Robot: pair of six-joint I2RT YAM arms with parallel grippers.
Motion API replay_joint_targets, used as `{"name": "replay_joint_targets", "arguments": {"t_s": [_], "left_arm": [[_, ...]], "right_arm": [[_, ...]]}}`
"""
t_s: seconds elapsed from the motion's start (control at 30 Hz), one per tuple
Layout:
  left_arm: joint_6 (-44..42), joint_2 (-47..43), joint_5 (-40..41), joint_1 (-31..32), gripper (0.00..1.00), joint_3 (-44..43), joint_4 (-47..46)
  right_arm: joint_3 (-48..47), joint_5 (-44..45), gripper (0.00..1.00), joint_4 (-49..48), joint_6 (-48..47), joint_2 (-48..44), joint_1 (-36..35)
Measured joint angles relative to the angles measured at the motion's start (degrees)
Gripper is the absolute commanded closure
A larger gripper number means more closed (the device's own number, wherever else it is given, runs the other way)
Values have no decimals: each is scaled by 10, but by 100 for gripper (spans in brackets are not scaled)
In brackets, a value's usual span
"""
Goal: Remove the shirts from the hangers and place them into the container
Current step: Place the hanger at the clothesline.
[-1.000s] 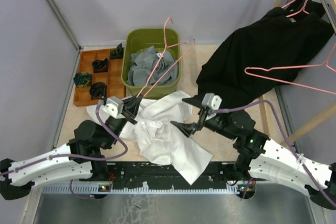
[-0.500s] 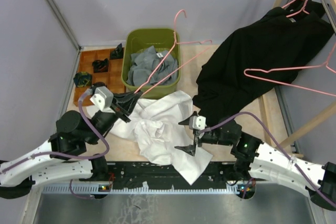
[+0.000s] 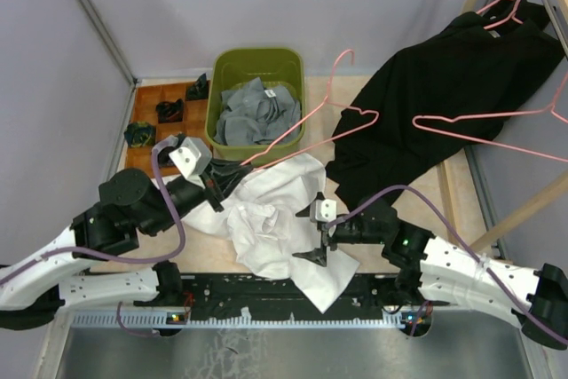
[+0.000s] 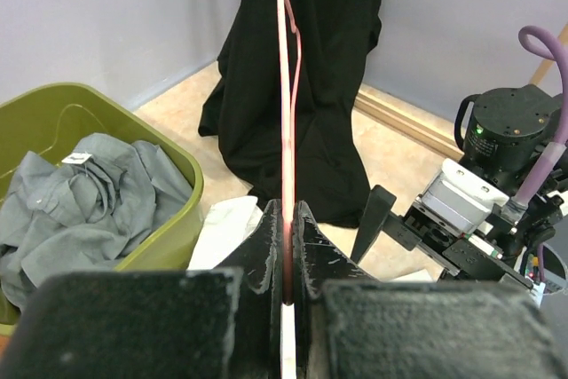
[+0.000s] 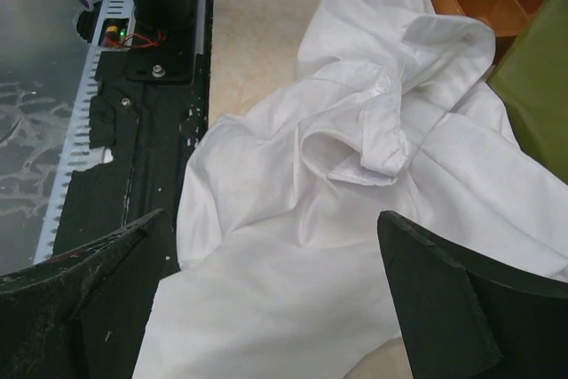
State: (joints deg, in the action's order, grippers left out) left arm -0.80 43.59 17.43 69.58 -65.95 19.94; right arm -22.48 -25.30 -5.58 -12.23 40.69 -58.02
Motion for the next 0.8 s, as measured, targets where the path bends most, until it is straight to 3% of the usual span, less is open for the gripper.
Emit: {"name": "replay_joint_targets", "arguments": {"t_s": [0.4, 0.63, 0.8], "left_arm": [[-7, 76, -51, -21, 100, 20, -99], [13, 132, -176, -142, 100, 22, -164], [23, 187, -277, -190, 100, 10, -217]], "right_arm": [[0, -42, 1, -31, 4, 4, 0], [0, -49, 1, -37, 9, 4, 0], [0, -49, 1, -38, 10, 2, 0]]}}
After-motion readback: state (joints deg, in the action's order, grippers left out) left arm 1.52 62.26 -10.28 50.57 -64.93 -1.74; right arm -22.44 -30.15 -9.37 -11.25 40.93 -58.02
